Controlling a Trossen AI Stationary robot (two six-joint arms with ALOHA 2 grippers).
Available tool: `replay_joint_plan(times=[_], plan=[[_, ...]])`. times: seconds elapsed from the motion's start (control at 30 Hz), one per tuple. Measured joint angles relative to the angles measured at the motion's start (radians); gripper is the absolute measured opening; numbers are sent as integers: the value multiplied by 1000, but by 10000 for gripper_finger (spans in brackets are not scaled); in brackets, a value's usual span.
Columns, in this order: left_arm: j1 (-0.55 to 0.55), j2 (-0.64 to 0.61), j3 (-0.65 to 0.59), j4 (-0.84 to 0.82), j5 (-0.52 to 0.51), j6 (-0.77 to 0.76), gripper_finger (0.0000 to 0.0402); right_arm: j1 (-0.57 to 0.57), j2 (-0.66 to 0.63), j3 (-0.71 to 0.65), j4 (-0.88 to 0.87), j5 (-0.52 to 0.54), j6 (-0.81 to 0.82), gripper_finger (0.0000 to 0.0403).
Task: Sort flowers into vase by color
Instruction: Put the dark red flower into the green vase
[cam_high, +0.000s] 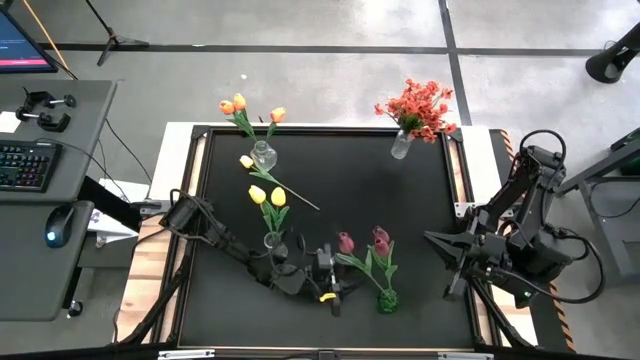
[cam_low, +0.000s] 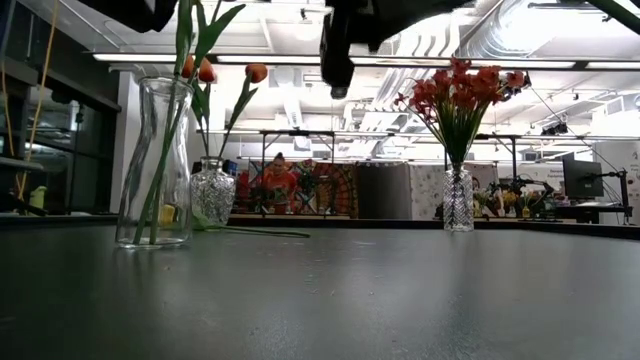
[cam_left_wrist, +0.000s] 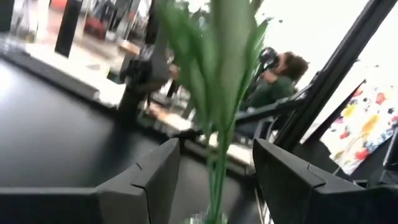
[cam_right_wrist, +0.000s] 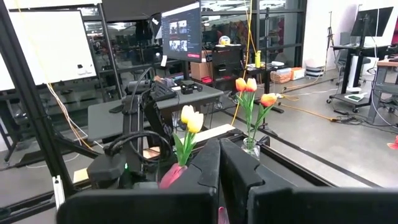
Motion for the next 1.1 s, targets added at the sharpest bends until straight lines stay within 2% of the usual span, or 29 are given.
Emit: replay_joint_plan(times=[0.13,0.4,0.53,0.7,0.77,0.9,1.0,1.1], plan=[[-7,-4,0,110,-1,127,190,0,0,0,0,0,0,0],[2,-3,0,134,6,128,175,0,0,0,0,0,0,0],[5,-3,0,157,5,134,127,0,0,0,0,0,0,0],[17,-3,13,153,36,111,35,0,0,0,-4,0,0,0],[23,-3,43,139,67,119,10,0,0,0,-9,0,0,0],[37,-3,153,-7,143,163,10,0,0,0,-23,0,0,0],[48,-2,265,-207,241,203,4,0,0,0,-23,0,0,0],[55,-2,358,-399,283,252,4,0,0,0,-23,0,0,0]])
